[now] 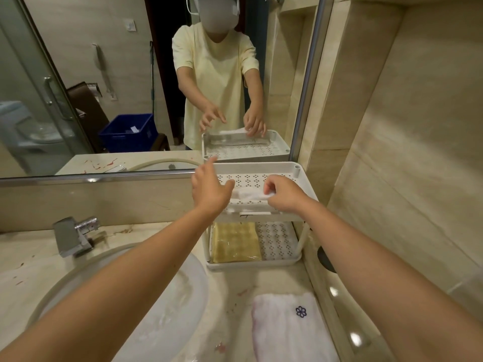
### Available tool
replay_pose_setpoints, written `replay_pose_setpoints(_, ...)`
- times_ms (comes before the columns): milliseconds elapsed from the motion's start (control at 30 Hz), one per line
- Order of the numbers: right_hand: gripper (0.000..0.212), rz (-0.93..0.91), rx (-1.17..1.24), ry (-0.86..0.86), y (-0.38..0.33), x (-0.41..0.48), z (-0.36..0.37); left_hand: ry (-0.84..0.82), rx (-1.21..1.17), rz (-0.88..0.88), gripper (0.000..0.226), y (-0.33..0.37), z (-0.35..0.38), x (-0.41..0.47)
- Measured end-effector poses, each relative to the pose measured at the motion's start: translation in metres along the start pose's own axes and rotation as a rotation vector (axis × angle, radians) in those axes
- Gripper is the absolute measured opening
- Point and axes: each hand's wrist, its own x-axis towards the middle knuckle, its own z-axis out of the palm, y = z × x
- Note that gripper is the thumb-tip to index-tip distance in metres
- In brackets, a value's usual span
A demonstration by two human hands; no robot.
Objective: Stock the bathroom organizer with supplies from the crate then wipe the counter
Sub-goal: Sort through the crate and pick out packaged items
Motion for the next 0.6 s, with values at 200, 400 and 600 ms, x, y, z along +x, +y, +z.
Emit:
replay_pose_setpoints(200,0.026,0.021,-0.093,-0.064,-0.003,-0.001,0.008,-0.248,0.506,0.376,0.03,-0.016,0.009,-0.001)
replay_pose_setpoints(400,0.023,0.037,-0.095,-0.092,-0.001,-0.005,0.011,-0.356,0.544,0.336,0.026,-0.02,0.013,-0.004)
replay_pose_setpoints(600,0.017,-0.007,-0.155,-0.066,-0.01,-0.013,0.016,-0.367,0.581,0.337,0.033,-0.023,0.008,-0.009)
